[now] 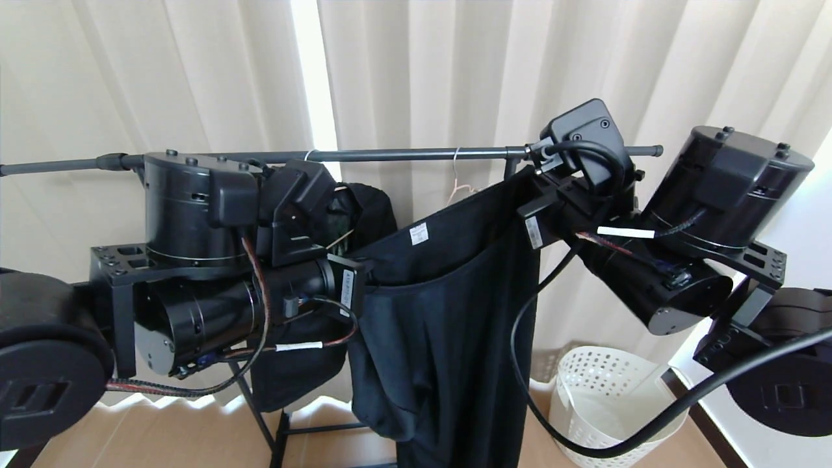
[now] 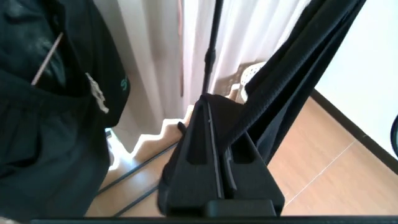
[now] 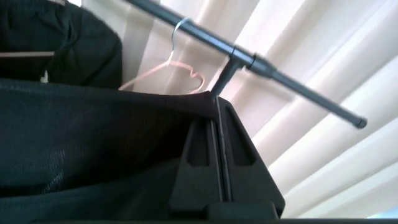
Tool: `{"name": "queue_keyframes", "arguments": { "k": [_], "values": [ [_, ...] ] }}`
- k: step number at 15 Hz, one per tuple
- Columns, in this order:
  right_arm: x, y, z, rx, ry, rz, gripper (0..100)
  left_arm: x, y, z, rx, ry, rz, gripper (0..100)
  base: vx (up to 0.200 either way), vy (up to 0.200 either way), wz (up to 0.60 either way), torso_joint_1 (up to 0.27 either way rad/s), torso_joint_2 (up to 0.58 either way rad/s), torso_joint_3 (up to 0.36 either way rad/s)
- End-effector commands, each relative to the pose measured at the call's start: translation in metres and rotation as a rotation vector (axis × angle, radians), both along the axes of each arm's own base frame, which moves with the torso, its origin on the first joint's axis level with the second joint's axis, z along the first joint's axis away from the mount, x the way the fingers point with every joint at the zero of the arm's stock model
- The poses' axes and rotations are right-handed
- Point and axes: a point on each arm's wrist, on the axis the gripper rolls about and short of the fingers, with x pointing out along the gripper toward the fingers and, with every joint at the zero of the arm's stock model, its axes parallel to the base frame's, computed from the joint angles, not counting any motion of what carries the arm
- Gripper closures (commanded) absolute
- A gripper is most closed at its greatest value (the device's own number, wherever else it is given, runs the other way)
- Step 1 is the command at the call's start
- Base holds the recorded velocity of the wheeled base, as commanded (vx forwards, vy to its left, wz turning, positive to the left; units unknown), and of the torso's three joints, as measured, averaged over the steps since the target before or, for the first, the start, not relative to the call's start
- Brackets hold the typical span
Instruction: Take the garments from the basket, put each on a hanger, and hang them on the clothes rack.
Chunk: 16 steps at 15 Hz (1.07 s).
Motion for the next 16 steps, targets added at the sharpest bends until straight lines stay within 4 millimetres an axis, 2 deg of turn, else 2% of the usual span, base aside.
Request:
{"name": "queue_keyframes", "arguments": {
  "k": [1,3,5,7,8,11,13,15,16],
  "values": [
    [0.006,0.004,-0.018,-0.007,0.047,0.000,100,-0.003,0.005,0.018,-0.029,-0.043,0.011,100,0.000,0.000,0.00,0.000,0.00,0.000],
    [0.004,0.002,-0.014,-0.002,0.041,0.000,100,-0.003,0.005,0.017,-0.027,-0.041,0.013,100,0.000,0.000,0.00,0.000,0.00,0.000],
    [-0.009,-0.008,-0.019,-0.051,0.089,-0.004,100,0.012,0.000,0.018,-0.035,-0.046,0.010,100,0.000,0.000,0.00,0.000,0.00,0.000],
    [-0.019,-0.014,-0.016,-0.079,0.104,0.001,100,0.021,-0.003,0.025,-0.049,-0.064,0.008,100,0.000,0.000,0.00,0.000,0.00,0.000],
    [-0.035,-0.016,-0.012,-0.112,0.127,0.031,100,0.031,-0.006,0.034,-0.071,-0.083,-0.026,100,0.000,0.000,0.00,0.000,0.00,0.000],
    [-0.077,-0.013,-0.007,-0.173,0.184,0.149,100,0.051,-0.015,0.038,-0.040,-0.125,-0.102,100,0.000,0.000,0.00,0.000,0.00,0.000],
    [-0.102,-0.004,-0.010,-0.199,0.219,0.245,100,0.063,-0.024,0.044,-0.050,-0.152,-0.128,100,0.000,0.000,0.00,0.000,0.00,0.000],
    [-0.117,0.009,-0.012,-0.176,0.252,0.323,100,0.068,-0.031,0.053,-0.077,-0.180,-0.168,100,0.000,0.000,0.00,0.000,0.00,0.000],
    [-0.125,0.022,-0.013,-0.147,0.272,0.370,100,0.068,-0.036,0.060,-0.097,-0.197,-0.209,100,0.000,0.000,0.00,0.000,0.00,0.000]
  ]
}}
